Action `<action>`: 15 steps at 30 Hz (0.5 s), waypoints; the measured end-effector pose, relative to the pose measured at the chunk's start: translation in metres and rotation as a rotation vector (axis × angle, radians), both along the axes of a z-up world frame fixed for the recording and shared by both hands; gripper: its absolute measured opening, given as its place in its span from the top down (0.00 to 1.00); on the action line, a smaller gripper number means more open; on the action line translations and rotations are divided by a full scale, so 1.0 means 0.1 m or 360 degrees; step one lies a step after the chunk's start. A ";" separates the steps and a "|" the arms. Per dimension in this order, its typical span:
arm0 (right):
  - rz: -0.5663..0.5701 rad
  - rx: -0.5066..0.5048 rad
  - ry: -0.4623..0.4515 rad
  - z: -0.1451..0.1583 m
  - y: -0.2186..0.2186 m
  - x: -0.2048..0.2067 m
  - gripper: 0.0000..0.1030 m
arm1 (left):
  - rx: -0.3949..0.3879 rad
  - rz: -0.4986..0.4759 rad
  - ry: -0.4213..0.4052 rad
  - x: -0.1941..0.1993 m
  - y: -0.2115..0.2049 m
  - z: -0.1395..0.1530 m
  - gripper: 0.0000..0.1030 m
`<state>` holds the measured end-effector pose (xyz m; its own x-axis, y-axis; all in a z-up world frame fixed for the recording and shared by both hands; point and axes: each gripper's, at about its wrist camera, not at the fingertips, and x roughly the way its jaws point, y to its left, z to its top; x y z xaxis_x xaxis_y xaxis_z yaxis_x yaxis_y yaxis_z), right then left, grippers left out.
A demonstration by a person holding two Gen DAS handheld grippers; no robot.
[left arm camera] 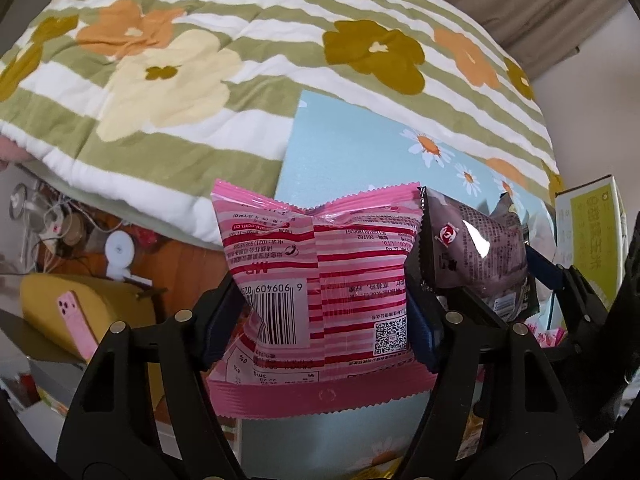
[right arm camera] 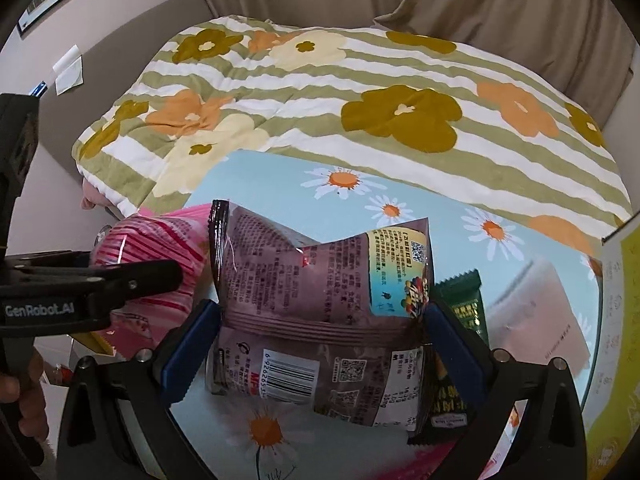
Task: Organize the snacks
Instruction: 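Grasp the pink wafer pack with the left gripper while the right grasps the brown packet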
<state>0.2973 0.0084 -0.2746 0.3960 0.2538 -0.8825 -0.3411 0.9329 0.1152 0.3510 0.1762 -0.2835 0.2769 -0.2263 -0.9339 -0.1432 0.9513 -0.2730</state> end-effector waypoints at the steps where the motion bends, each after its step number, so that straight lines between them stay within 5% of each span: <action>1: 0.0014 -0.0014 0.0007 -0.02 0.03 0.02 0.01 | -0.0003 0.0005 0.0007 0.00 0.01 -0.01 0.33; 15: 0.0184 -0.0094 0.0094 -0.14 0.17 0.16 0.01 | -0.0001 0.0002 0.0001 0.01 0.03 -0.02 0.33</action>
